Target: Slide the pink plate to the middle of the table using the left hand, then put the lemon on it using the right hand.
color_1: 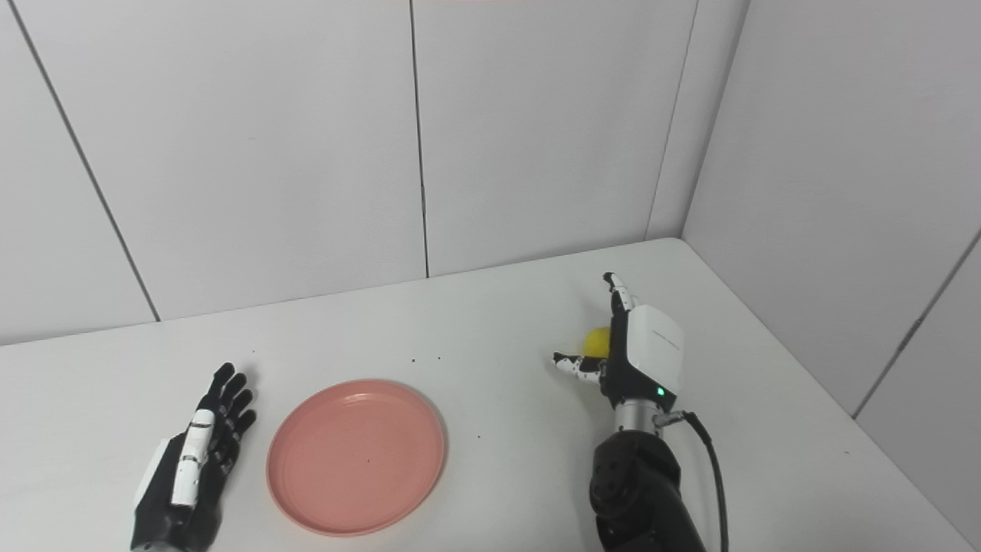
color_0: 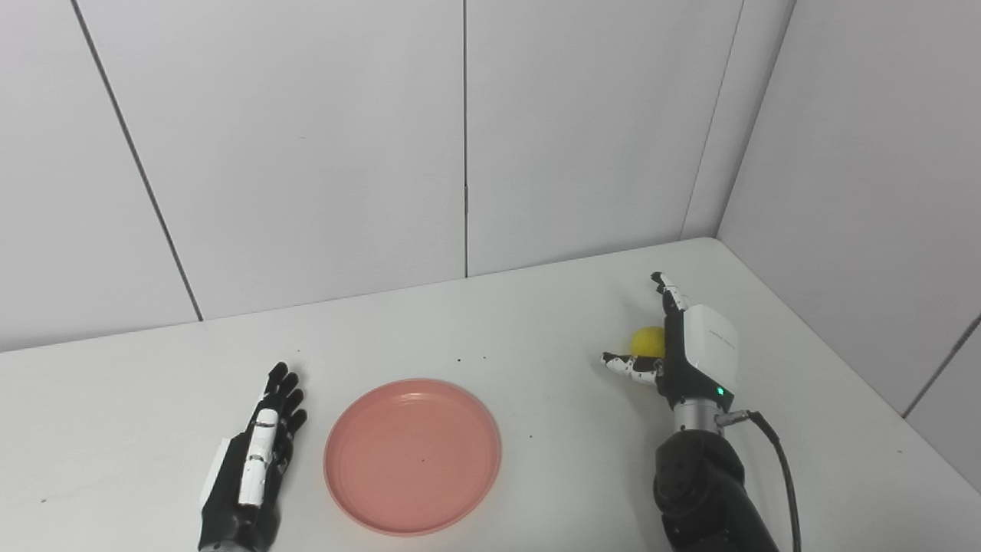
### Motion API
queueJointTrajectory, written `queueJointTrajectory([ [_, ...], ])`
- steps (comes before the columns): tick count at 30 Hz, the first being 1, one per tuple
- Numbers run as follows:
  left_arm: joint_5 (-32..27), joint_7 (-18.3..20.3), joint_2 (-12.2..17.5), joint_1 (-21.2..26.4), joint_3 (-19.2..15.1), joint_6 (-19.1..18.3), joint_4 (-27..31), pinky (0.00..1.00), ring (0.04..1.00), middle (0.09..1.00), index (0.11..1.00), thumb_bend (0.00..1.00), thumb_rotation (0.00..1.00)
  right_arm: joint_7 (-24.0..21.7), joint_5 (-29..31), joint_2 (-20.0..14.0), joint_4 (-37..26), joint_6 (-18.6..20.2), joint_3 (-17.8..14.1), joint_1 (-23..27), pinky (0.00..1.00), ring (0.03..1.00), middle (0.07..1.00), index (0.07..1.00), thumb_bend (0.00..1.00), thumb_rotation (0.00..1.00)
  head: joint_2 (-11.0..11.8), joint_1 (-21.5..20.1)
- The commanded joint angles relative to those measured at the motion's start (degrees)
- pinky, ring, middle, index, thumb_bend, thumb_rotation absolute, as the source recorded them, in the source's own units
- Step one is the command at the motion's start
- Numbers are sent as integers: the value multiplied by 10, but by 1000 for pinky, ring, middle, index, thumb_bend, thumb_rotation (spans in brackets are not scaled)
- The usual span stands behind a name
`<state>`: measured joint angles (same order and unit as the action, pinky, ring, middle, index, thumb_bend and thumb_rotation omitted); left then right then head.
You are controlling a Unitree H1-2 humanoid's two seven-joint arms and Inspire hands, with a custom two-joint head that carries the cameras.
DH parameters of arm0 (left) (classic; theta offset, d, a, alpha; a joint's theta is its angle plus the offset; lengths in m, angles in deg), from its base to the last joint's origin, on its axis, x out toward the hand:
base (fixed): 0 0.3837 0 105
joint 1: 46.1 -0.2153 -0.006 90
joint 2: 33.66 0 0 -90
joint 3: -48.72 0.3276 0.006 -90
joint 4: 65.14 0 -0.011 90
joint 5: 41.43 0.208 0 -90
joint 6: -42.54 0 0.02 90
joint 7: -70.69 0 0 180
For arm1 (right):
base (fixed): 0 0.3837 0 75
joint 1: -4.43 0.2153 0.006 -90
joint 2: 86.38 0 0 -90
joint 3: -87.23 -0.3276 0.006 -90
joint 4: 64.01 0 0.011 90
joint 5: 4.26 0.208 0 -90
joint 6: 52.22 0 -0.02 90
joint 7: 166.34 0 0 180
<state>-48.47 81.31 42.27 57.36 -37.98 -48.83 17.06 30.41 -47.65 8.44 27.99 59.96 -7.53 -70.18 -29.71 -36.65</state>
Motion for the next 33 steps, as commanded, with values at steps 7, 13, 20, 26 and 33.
queueJointTrajectory([
  [7,-4,3,3,1,-3,-7,19,1000,1000,1000,1000,346,1000,-11,18,-22,-3,23,-3,21,763,822,841,847,795,107,-10,0],
  [13,-5,3,2,2,-5,-11,24,1000,1000,1000,1000,360,1000,-16,26,-25,-7,40,-6,25,649,748,814,838,744,11,-16,-3],
  [20,2,0,2,0,-2,-21,36,1000,1000,1000,1000,363,1000,-27,35,-19,-19,47,-23,22,230,454,747,804,530,0,-21,2],
  [26,-8,3,-1,-2,-4,-27,40,1000,1000,1000,1000,381,1000,-24,44,-15,-33,43,-27,10,166,445,612,703,508,0,-25,5],
  [33,-12,2,-2,-2,-4,-27,41,1000,1000,1000,1000,409,1000,17,52,-11,-33,12,-23,-2,140,443,551,596,502,0,-31,9],
])
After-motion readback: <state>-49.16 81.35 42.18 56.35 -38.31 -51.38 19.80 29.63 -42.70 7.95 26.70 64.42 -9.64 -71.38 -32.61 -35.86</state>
